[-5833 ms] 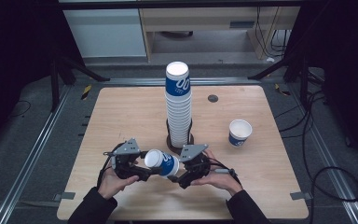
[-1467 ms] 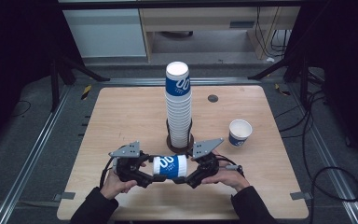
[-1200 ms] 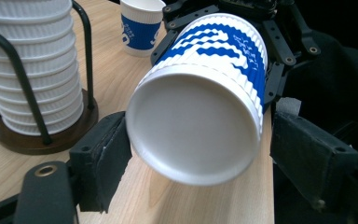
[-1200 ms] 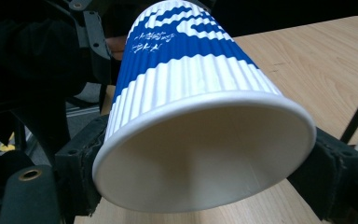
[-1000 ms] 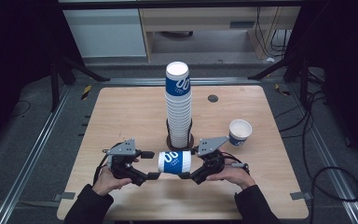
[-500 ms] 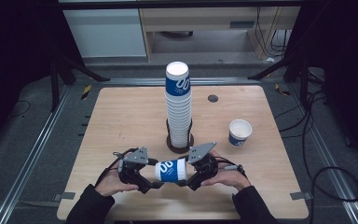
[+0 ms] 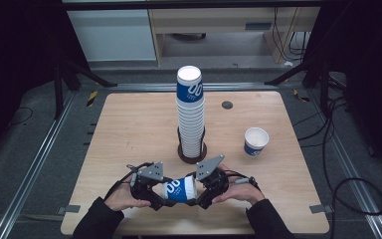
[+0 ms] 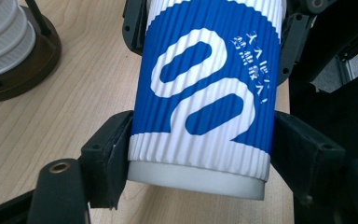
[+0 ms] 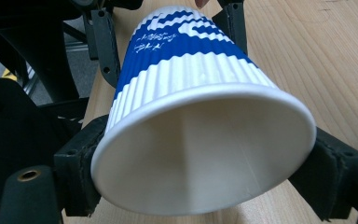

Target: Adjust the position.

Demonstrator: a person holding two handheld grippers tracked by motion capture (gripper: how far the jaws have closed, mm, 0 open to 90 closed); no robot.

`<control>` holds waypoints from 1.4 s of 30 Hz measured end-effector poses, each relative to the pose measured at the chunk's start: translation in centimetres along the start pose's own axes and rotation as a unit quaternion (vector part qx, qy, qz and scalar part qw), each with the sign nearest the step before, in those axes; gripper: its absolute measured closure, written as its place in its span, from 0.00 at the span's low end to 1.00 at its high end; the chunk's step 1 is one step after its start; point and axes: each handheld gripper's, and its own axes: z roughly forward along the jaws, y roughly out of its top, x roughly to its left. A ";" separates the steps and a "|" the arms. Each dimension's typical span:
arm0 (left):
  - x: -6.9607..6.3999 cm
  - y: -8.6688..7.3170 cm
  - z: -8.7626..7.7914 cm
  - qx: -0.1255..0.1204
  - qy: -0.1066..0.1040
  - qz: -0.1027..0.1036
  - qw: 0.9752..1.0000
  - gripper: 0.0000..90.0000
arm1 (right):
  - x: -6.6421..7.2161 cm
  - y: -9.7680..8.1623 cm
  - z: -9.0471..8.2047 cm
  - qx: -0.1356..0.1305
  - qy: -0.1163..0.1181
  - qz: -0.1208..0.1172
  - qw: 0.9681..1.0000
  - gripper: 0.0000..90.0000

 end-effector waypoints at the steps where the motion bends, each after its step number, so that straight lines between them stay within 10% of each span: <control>1: 0.0 0.0 0.0 -0.002 -0.001 0.000 1.000 0.29 | 0.0 0.0 0.0 -0.001 0.001 0.001 1.000 0.17; 13: 1.0 -0.5 -1.5 -0.047 0.022 -0.024 0.998 0.30 | -0.8 0.4 -2.1 -0.069 -0.036 0.036 0.996 0.09; 27: 1.2 -0.6 -3.3 -0.153 0.050 -0.045 0.986 0.30 | -1.5 0.5 -4.3 -0.137 -0.060 0.073 0.986 0.08; 42: -0.2 0.2 -1.9 -0.149 0.021 -0.016 0.988 0.30 | -1.0 0.9 -3.5 -0.151 -0.013 0.075 0.986 0.10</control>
